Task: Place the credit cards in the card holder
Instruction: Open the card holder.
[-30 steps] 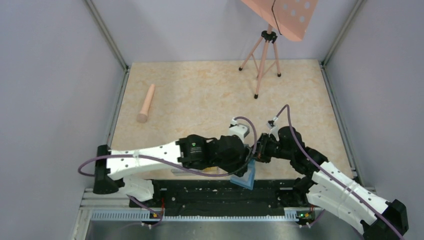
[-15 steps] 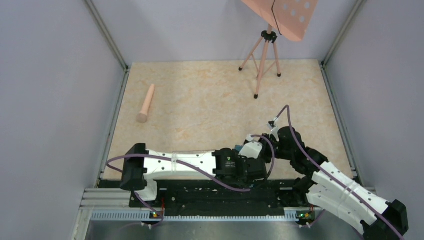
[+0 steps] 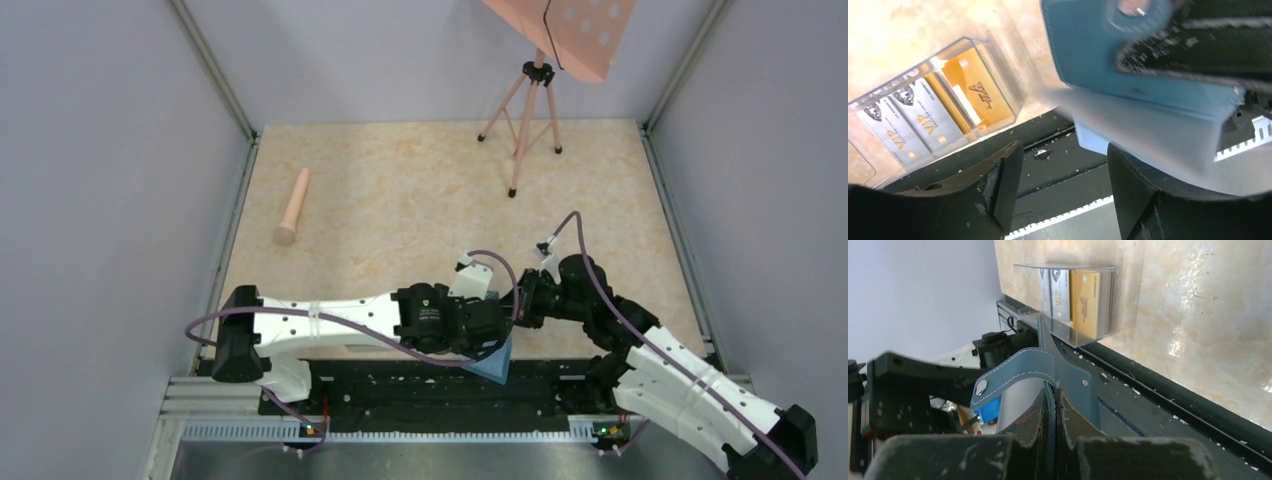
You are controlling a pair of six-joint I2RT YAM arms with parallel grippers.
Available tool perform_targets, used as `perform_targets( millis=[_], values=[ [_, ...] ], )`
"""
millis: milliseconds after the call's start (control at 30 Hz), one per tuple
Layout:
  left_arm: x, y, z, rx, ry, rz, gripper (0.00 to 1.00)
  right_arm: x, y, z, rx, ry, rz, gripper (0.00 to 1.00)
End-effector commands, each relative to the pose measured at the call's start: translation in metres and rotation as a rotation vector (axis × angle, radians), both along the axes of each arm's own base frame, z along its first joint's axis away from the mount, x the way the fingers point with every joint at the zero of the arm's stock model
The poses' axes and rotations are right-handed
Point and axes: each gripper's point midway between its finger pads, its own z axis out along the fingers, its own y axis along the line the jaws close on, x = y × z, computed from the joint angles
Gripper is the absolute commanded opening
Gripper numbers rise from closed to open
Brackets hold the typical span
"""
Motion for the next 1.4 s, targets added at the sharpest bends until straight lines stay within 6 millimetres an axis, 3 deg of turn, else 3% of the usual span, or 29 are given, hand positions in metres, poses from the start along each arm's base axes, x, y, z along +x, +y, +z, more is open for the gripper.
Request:
perform_targets(
  millis=[0, 300, 433, 567, 733, 1000, 1167, 1367],
  values=[
    [0.02, 0.005, 0.017, -0.07, -0.046, 0.058, 0.69, -0.002, 0.003, 0.028, 0.078, -0.076, 0.035, 0.0],
    [0.032, -0.003, 0.017, -0.166, -0.013, 0.045, 0.82, -0.014, 0.009, 0.035, 0.172, -0.081, 0.09, 0.0],
    [0.03, -0.012, 0.02, -0.302, 0.027, 0.009, 0.87, -0.016, 0.009, 0.04, 0.195, -0.098, 0.097, 0.0],
    [0.025, -0.017, 0.034, -0.528, 0.075, -0.059, 0.9, -0.018, 0.013, 0.054, 0.246, -0.125, 0.121, 0.0],
    [0.015, -0.009, 0.059, -0.789, 0.093, -0.151, 0.9, -0.021, 0.018, 0.08, 0.339, -0.183, 0.155, 0.0],
    [0.0, -0.004, 0.088, -1.013, 0.103, -0.282, 0.91, -0.022, 0.024, 0.109, 0.421, -0.232, 0.202, 0.0],
    [-0.008, -0.011, 0.106, -1.1, 0.111, -0.354, 0.85, -0.022, 0.027, 0.121, 0.435, -0.261, 0.222, 0.0],
    [-0.006, -0.013, 0.119, -1.149, 0.087, -0.364, 0.56, -0.021, 0.027, 0.123, 0.45, -0.268, 0.222, 0.0]
  ],
)
